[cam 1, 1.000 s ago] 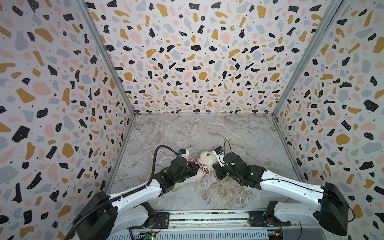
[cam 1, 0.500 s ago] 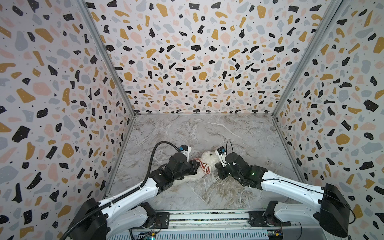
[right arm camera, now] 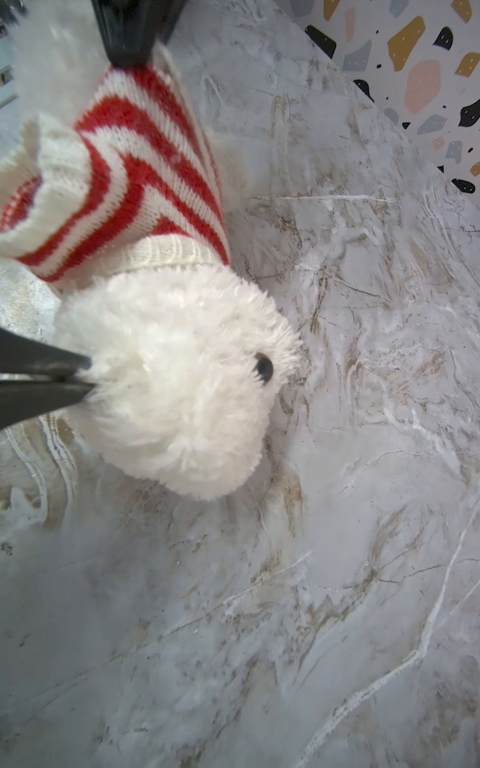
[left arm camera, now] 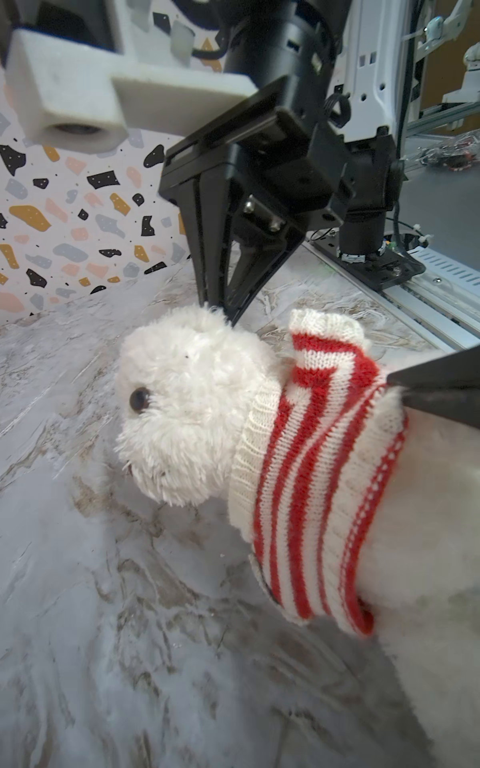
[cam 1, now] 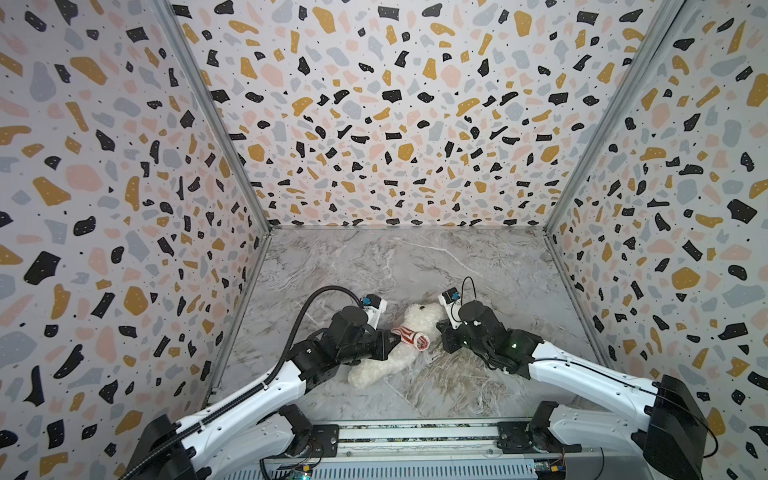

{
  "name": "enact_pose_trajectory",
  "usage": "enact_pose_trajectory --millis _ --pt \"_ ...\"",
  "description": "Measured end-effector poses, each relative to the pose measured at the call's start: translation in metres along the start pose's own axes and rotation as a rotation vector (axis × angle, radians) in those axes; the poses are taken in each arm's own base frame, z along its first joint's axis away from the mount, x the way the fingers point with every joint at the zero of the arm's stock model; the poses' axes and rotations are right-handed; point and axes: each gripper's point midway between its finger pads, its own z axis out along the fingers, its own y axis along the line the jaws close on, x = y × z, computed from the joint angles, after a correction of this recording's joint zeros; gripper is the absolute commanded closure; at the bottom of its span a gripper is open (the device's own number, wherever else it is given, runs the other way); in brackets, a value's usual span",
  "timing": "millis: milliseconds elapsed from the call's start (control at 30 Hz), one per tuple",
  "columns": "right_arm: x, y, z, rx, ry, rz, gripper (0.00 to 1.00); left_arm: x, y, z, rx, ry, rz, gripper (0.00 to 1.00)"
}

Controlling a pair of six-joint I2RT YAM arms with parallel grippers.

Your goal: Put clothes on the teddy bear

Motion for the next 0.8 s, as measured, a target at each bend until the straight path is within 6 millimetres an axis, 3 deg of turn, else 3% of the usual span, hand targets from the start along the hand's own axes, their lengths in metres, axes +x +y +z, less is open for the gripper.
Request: enact_pose_trajectory --millis 300,500,700,800 --pt "0.003 -0.007 -0.006 0.026 -0.014 0.005 1.00 0.037 0.003 -0.010 0.064 0.087 -0.029 1.00" --pt "0.004 -0.015 -0.012 0.058 -0.036 0.011 1.00 0.043 -0.009 -0.016 0.131 0.114 -0.030 1.00" --pt "0.006 -0.017 -0.012 0.067 -0.037 0.014 1.00 0.044 -0.009 -0.016 0.134 0.123 -0.032 1.00" --pt "0.006 -0.017 -0.012 0.068 -0.037 0.017 1.00 0.039 -0.007 -0.015 0.119 0.095 -0.034 0.85"
